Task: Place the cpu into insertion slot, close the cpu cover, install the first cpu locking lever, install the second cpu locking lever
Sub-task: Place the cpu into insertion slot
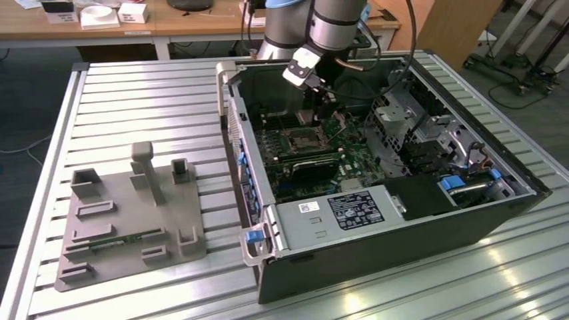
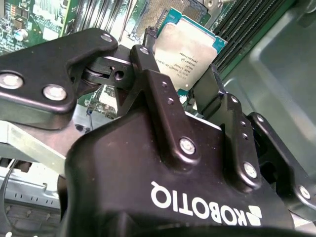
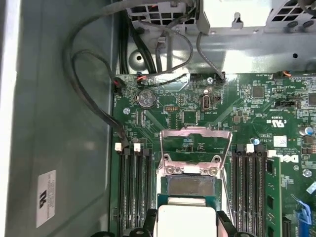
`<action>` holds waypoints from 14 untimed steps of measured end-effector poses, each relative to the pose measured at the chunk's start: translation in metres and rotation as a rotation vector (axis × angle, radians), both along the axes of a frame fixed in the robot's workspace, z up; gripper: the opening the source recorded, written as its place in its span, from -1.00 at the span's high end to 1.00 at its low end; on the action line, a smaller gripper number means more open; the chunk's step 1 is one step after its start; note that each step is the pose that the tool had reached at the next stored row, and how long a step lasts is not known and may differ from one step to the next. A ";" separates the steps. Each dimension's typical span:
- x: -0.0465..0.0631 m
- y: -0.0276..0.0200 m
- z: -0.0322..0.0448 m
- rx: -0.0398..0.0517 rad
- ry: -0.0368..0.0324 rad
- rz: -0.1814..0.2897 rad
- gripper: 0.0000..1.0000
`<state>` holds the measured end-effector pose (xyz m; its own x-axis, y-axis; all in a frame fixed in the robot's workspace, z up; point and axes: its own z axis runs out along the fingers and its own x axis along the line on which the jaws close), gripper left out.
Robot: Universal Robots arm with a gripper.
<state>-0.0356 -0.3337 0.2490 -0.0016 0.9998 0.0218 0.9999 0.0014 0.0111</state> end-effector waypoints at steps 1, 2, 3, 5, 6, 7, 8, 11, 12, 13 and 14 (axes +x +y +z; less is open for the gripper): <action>0.000 0.0000 -0.0018 0.0001 0.0000 0.000 -0.08; 0.000 0.0000 -0.0036 -0.0001 0.0000 0.000 -0.08; 0.000 0.0000 -0.0054 0.0000 0.0000 0.000 -0.08; 0.000 0.0000 -0.0090 0.0001 0.0000 0.000 -0.08; 0.000 0.0000 -0.0108 -0.0001 0.0000 0.000 -0.08; 0.000 0.0000 -0.0127 -0.0001 0.0000 0.000 -0.08; 0.000 0.0000 -0.0145 -0.0001 0.0000 0.000 -0.08; 0.000 0.0000 -0.0200 0.0000 -0.0001 0.000 -0.08; 0.000 0.0000 -0.0218 0.0001 -0.0001 0.000 -0.08; 0.000 0.0000 -0.0230 0.0001 -0.0001 0.000 -0.08; 0.000 0.0000 -0.0234 0.0001 0.0000 0.000 -0.08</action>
